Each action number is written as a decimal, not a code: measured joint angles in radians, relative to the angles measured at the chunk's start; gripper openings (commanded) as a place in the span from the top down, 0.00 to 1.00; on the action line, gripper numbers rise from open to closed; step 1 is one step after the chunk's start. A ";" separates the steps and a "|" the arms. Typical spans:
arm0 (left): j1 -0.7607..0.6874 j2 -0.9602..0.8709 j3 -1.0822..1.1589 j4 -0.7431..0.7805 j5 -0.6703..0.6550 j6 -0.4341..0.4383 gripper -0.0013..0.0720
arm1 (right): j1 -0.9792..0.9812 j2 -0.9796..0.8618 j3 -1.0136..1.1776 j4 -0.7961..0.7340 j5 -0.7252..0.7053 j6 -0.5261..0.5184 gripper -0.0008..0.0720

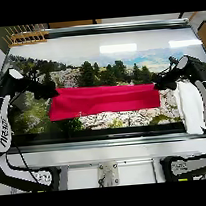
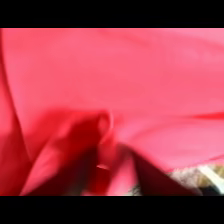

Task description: Fold the clothes and pants, and hang the long-sleeved shirts on hangers.

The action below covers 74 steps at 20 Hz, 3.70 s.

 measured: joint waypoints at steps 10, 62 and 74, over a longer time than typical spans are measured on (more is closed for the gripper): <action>-0.053 0.017 0.134 -0.023 0.011 -0.034 0.97 | -0.169 0.035 -0.017 0.286 -0.041 -0.360 0.12; -0.846 -0.531 0.558 -0.026 0.278 -0.113 0.97 | 0.211 0.123 0.460 0.045 0.414 -0.429 0.97; -0.612 -0.393 0.561 -0.015 0.214 -0.154 0.97 | 0.410 0.097 0.463 0.064 0.340 -0.365 0.97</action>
